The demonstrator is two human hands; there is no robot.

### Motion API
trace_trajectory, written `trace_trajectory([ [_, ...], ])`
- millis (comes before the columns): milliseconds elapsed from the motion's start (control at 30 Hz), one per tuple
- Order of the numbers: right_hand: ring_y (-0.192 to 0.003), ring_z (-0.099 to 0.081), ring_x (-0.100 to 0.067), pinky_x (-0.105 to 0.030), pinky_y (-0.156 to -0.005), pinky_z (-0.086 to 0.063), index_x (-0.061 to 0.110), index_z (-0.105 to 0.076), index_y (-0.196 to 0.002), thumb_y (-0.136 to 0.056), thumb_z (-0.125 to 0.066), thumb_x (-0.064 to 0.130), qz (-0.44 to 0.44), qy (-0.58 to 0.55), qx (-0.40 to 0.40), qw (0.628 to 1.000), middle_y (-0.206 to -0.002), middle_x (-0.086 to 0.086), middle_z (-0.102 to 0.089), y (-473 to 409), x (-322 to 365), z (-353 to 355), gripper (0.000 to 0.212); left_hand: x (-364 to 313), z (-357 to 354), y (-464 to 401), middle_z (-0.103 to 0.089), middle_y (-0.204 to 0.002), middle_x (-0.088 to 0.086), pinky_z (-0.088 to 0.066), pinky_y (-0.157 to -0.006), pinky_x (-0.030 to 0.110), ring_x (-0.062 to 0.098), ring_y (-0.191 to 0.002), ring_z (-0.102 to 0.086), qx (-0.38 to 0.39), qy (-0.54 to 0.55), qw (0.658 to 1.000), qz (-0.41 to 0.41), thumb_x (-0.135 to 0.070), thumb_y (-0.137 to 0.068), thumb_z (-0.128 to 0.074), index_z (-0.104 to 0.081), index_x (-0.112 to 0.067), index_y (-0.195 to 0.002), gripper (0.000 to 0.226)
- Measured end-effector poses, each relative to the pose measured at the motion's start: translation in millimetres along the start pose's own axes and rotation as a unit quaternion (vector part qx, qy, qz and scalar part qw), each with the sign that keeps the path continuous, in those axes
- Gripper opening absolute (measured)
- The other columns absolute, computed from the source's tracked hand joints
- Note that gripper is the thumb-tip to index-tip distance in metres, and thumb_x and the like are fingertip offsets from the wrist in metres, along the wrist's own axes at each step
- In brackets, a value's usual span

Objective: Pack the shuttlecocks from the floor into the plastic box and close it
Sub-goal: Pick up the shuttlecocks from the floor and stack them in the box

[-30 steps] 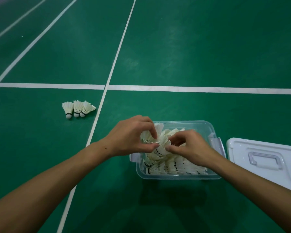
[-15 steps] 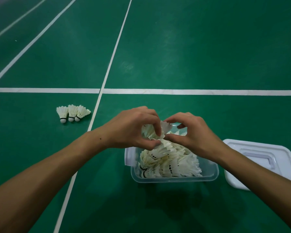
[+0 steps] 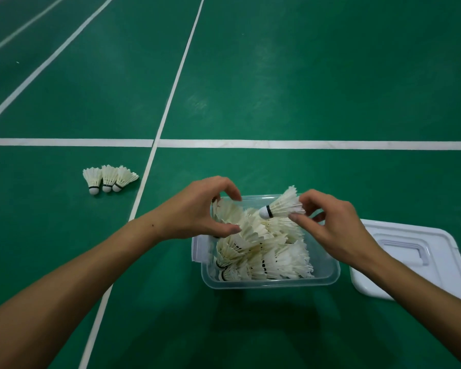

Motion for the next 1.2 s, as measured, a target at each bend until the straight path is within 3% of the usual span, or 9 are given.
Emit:
trace_trajectory([
  [167,-0.083,-0.064,-0.001,-0.036,-0.073,-0.055,0.027,-0.062,-0.093,-0.093,-0.077,0.038,-0.014,0.033,0.091,0.995,-0.089,0.016,-0.067,4.6,-6.2,-30.1,0.018,3.3,-31.1,-1.4,-0.061,-0.113,-0.020,-0.038,-0.076,0.002,-0.023,-0.095,-0.049,0.047,-0.031,0.998,0.024,-0.048,-0.083,-0.084,-0.065,-0.026,-0.119,0.046],
  [333,-0.083,-0.066,-0.022,-0.042,-0.077,-0.056,0.023,-0.068,-0.105,-0.096,-0.075,0.030,-0.050,0.061,0.172,0.982,-0.086,0.001,-0.068,12.5,-17.6,-54.5,0.014,-1.2,-45.6,-9.4,-0.063,-0.112,-0.018,-0.041,-0.074,0.005,-0.020,-0.091,-0.051,0.045,-0.026,0.998,0.023,-0.049,-0.083,-0.084,-0.067,-0.026,-0.119,0.047],
  [433,-0.080,-0.064,-0.021,-0.043,-0.075,-0.056,0.030,-0.072,-0.109,-0.094,-0.077,0.027,-0.071,0.054,0.181,0.979,-0.083,0.003,-0.067,9.5,-24.9,-65.4,0.016,-4.9,-54.3,-13.3,-0.063,-0.106,-0.017,-0.039,-0.073,0.006,-0.020,-0.089,-0.049,0.048,-0.039,0.998,0.010,-0.048,-0.082,-0.085,-0.068,-0.024,-0.118,0.046],
  [533,-0.074,-0.064,-0.020,-0.039,-0.069,-0.055,0.023,-0.076,-0.095,-0.091,-0.081,0.028,-0.093,0.060,0.200,0.973,-0.079,0.004,-0.070,2.2,-28.7,-72.0,0.008,-5.6,-54.6,-14.4,-0.062,-0.108,-0.018,-0.037,-0.074,0.004,-0.025,-0.091,-0.047,0.042,-0.038,0.998,0.013,-0.045,-0.081,-0.086,-0.068,-0.023,-0.119,0.047],
  [667,-0.062,-0.047,-0.012,-0.030,-0.061,-0.039,0.021,-0.069,-0.085,-0.091,-0.080,0.034,-0.107,0.017,0.235,0.966,-0.070,0.007,-0.055,2.1,-29.8,-67.9,0.018,-4.0,-46.4,-10.5,-0.054,-0.105,-0.030,-0.039,-0.074,0.005,-0.021,-0.093,-0.049,0.032,-0.018,0.999,0.024,-0.047,-0.078,-0.088,-0.064,-0.028,-0.123,0.054],
  [767,-0.070,-0.062,-0.004,-0.029,-0.070,-0.053,0.034,-0.065,-0.088,-0.090,-0.080,0.041,-0.101,-0.020,0.240,0.965,-0.079,0.013,-0.067,1.7,-25.9,-55.0,0.017,-5.5,-40.2,-8.3,-0.051,-0.106,-0.033,-0.041,-0.075,0.008,-0.012,-0.095,-0.052,0.028,-0.024,0.999,0.018,-0.050,-0.077,-0.088,-0.060,-0.032,-0.124,0.058],
  [900,-0.094,-0.072,0.000,-0.033,-0.088,-0.062,0.029,-0.072,-0.112,-0.088,-0.083,0.042,-0.108,-0.039,0.220,0.969,-0.105,0.014,-0.076,-0.4,-14.4,-29.6,0.029,-13.8,-29.3,-8.4,-0.054,-0.117,-0.025,-0.041,-0.077,0.007,-0.004,-0.098,-0.054,0.014,-0.020,1.000,0.001,-0.050,-0.076,-0.088,-0.058,-0.033,-0.126,0.062],
  [1033,-0.096,-0.071,0.000,-0.032,-0.089,-0.061,0.034,-0.076,-0.108,-0.085,-0.085,0.042,-0.097,-0.087,0.127,0.983,-0.099,0.024,-0.075,-4.6,9.8,0.9,0.025,-33.6,-20.6,-18.7,-0.056,-0.126,-0.017,-0.042,-0.080,0.008,0.002,-0.097,-0.054,-0.021,-0.028,0.999,-0.031,-0.045,-0.075,-0.090,-0.055,-0.028,-0.132,0.069],
  [1200,-0.094,-0.075,-0.005,-0.036,-0.088,-0.061,0.026,-0.081,-0.100,-0.087,-0.085,0.033,-0.086,-0.198,0.108,0.970,-0.095,0.010,-0.081,-3.0,36.9,2.1,0.016,-59.1,-22.4,-38.1,-0.055,-0.135,-0.007,-0.046,-0.089,0.019,-0.001,-0.097,-0.048,-0.054,-0.048,0.994,-0.078,-0.040,-0.075,-0.090,-0.050,-0.021,-0.142,0.080],
])
Point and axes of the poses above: each hand's wrist, its own y-axis away from the middle knuckle, its own z-axis out of the back of the hand, x = y × z, the point moved 6 cm from there along -y, towards the middle knuckle
